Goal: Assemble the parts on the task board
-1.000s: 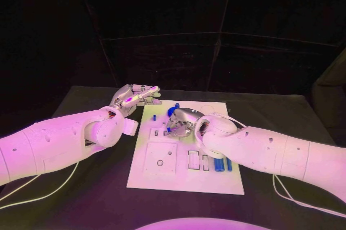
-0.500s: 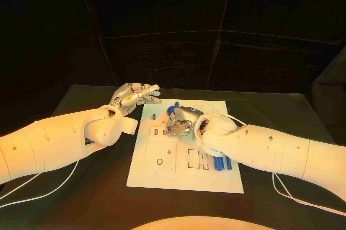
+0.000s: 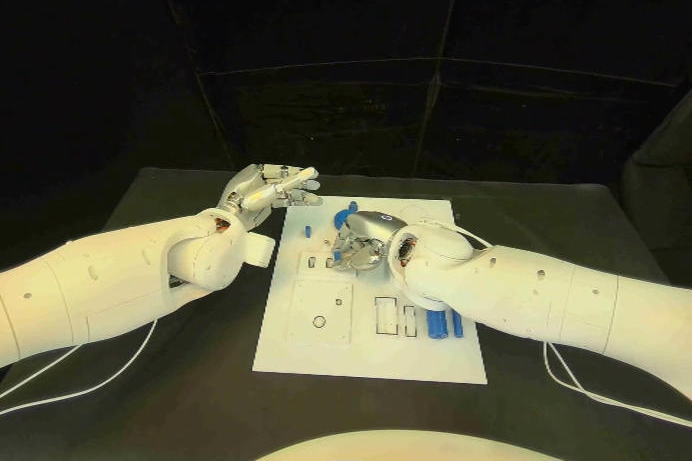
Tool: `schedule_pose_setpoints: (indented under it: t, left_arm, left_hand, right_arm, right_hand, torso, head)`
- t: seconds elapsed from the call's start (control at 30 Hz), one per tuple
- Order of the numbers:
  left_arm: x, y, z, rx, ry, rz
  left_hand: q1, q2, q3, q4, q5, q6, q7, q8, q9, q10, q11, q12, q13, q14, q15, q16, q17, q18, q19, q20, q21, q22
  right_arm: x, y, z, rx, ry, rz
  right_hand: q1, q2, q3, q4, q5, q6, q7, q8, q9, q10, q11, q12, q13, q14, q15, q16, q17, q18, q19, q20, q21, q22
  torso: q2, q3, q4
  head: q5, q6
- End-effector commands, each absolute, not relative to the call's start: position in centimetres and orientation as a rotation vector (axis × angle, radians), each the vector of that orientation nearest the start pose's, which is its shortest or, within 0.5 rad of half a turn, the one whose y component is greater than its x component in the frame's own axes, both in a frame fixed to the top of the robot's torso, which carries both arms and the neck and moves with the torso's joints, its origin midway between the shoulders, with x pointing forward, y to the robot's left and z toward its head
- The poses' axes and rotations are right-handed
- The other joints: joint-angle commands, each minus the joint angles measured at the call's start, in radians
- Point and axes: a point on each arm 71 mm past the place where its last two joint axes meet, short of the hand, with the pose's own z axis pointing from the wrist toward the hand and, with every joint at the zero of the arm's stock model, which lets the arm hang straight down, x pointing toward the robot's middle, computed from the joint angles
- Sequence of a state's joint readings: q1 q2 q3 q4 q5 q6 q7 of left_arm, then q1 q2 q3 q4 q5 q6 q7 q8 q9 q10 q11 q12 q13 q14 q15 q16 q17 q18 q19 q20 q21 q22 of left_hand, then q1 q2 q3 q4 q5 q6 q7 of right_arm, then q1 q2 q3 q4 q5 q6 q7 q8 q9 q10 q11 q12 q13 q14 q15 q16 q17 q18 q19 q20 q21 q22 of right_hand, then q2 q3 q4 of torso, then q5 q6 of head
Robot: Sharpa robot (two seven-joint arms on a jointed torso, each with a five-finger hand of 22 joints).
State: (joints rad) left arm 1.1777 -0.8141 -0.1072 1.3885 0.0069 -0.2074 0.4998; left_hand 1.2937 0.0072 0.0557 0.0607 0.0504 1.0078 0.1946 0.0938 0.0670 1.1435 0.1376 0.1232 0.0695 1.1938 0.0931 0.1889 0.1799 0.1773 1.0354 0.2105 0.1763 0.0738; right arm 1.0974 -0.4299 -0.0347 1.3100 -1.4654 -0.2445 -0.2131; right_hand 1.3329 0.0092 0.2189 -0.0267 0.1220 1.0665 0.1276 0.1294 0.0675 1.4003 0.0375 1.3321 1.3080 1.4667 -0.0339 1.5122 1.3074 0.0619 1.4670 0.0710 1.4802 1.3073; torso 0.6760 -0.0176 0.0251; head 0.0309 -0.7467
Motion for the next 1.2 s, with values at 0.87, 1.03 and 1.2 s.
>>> schedule_pose_setpoints:
  t: [0.87, 1.03, 1.2]
  left_arm:
    - [49.9, 23.1, -21.28, -1.088, 1.4, -1.582]
    - [49.91, 23.1, -21.29, -1.089, 1.401, -1.581]
    - [49.91, 23.09, -21.29, -1.089, 1.401, -1.582]
  left_hand:
    - [-0.005, 0.009, -0.003, -0.009, -0.003, 0.005, 0.006, -0.008, -0.001, 0.002, 0.004, -0.011, -0.002, -0.004, 0.002, -0.008, 0.003, 0.005, 0.006, -0.001, -0.01, -0.003]
    - [-0.006, 0.008, -0.004, -0.009, -0.003, 0.005, 0.006, -0.009, -0.001, 0.002, 0.004, -0.012, -0.002, -0.005, 0.003, -0.009, 0.004, 0.005, 0.006, -0.001, -0.011, -0.003]
    - [-0.006, 0.008, -0.004, -0.009, -0.003, 0.005, 0.006, -0.009, -0.001, 0.002, 0.004, -0.012, -0.002, -0.005, 0.003, -0.009, 0.004, 0.005, 0.006, -0.001, -0.011, -0.003]
  right_arm:
    - [47.72, -4.92, -25.48, -0.242, 1.889, 0.684]
    - [47.76, -4.95, -25.4, -0.235, 1.875, 0.68]
    - [47.8, -4.99, -25.29, -0.222, 1.857, 0.674]
  right_hand:
    - [-0.029, -0.044, -0.014, -0.001, -0.026, -0.032, 0.011, -0.028, -0.003, -0.025, 0.013, -0.029, -0.006, 0.073, 0.008, -0.004, 0.115, -0.017, 0.012, 0.007, -0.008, 0.042]
    - [-0.039, -0.061, -0.027, 0.001, -0.024, -0.045, 0.015, -0.035, -0.002, -0.026, 0.017, -0.031, -0.007, 0.073, 0.011, -0.005, 0.114, -0.017, 0.012, 0.01, -0.008, 0.042]
    - [-0.05, -0.071, -0.041, 0.006, -0.024, -0.051, 0.015, -0.038, -0.001, -0.027, 0.019, -0.032, -0.008, 0.073, 0.013, -0.005, 0.115, -0.017, 0.012, 0.012, -0.009, 0.041]
  torso:
    - [0.0, 0.0001, 0.0005]
    - [0.0, -0.0001, 0.0008]
    - [0.0, 0.0001, 0.0011]
  head:
    - [-0.002, -0.003]
    - [-0.002, -0.003]
    - [-0.003, -0.003]
